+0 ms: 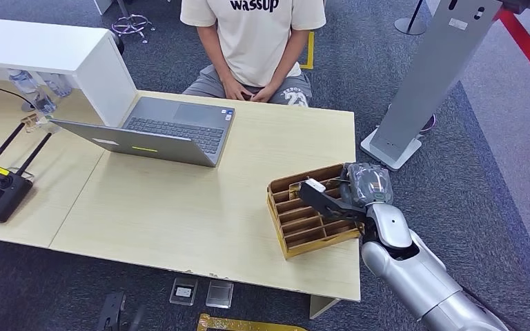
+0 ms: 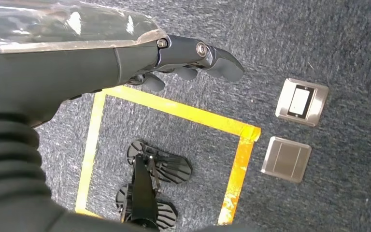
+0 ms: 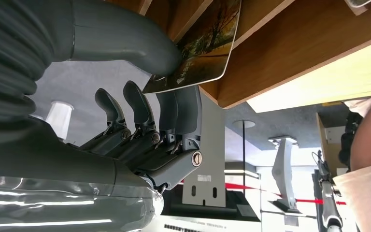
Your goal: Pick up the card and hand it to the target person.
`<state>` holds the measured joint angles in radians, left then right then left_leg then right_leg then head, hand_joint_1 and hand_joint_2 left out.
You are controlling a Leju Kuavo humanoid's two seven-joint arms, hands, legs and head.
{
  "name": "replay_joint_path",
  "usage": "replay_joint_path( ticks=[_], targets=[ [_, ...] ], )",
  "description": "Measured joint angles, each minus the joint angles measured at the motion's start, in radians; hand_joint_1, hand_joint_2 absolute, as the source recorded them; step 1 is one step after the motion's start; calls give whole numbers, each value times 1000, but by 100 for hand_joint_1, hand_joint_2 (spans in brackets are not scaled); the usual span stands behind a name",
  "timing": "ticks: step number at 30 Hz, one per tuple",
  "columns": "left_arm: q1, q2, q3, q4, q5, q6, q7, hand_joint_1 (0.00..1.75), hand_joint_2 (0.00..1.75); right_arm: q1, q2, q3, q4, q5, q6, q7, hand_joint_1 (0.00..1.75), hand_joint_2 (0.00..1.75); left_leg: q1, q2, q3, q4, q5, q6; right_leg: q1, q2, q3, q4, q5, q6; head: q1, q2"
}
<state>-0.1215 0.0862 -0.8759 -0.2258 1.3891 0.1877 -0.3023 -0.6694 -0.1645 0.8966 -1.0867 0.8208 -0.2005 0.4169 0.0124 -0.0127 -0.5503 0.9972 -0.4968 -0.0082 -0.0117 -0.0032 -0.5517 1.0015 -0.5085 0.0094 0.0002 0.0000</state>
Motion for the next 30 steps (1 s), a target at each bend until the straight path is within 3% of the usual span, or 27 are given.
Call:
replay_joint_path(
  ticks=[7,15,21,30],
  targets=[
    [5,5,0,0,9,13,6,0,175,-10,-22,-15,-84,-93,94,54,143,175,0,0,0,0,0,0,0,0,0,0,0,0,0,0],
    [17,11,1,2,24,14,0,0,175,-42,-74,-58,-286,-184,169,98,143,175,0,0,0,0,0,0,0,0,0,0,0,0,-1,0],
    [24,11,3,3,28,13,-9,0,175,-40,-88,-88,-430,-119,90,78,143,175,0,0,0,0,0,0,0,0,0,0,0,0,0,0],
    [14,7,2,3,26,12,-8,0,175,-9,-59,-87,-479,-56,-47,-78,143,175,0,0,0,0,0,0,0,0,0,0,0,0,0,0]
  ],
)
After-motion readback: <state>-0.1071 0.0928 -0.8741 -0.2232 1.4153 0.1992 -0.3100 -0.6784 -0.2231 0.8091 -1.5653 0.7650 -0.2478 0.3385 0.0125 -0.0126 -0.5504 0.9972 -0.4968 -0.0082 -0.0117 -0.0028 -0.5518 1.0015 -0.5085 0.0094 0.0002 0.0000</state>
